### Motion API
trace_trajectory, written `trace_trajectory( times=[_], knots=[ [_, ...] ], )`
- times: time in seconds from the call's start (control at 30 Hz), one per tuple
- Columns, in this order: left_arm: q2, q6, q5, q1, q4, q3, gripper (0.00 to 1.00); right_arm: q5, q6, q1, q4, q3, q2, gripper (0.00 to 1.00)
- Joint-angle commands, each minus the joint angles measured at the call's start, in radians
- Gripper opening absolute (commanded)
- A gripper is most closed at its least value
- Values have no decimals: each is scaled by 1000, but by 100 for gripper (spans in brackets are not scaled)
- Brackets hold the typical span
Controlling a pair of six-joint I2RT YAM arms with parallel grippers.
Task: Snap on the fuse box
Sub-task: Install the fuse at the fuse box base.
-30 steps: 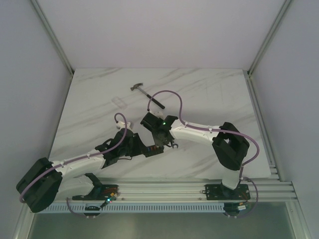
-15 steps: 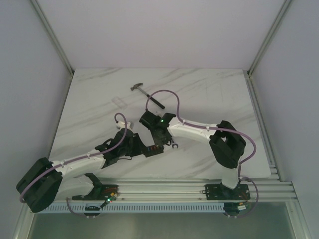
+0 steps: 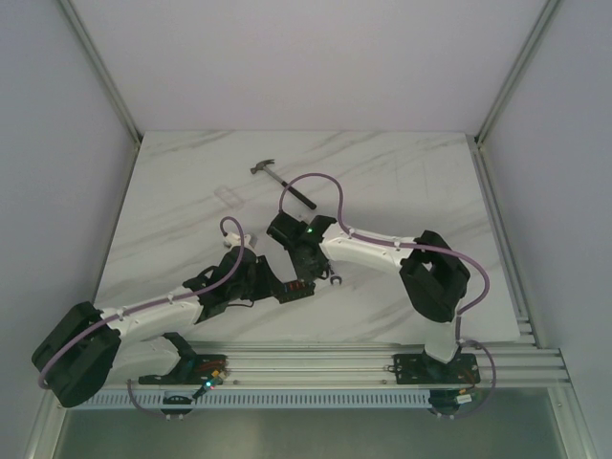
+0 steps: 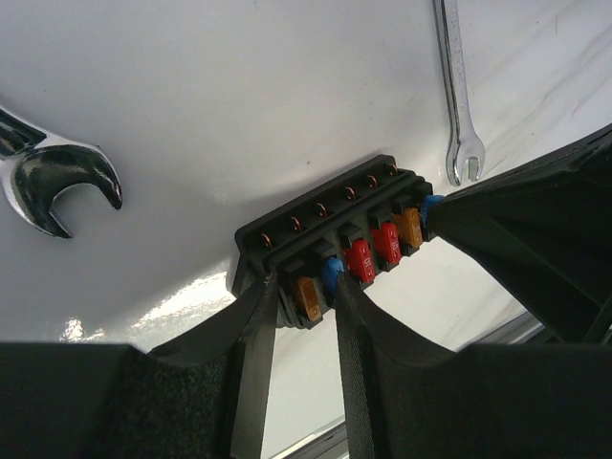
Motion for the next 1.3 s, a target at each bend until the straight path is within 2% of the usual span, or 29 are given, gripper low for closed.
trace_trajectory(
  times=[0.0, 0.53, 0.97, 1.27],
  knots=[
    [17, 10, 4, 4, -8, -20, 39, -35, -16, 0, -56, 2, 67, 0],
    [10, 2, 3, 4, 2, -38, 39, 2, -11, -5, -12, -51, 162, 0],
    [5, 0, 5, 4, 2, -44, 38, 46, -7, -28, -55, -75, 78, 0],
    [12, -2, 6, 4, 5, -44, 38, 25, -10, -22, -20, -81, 123, 0]
  ],
)
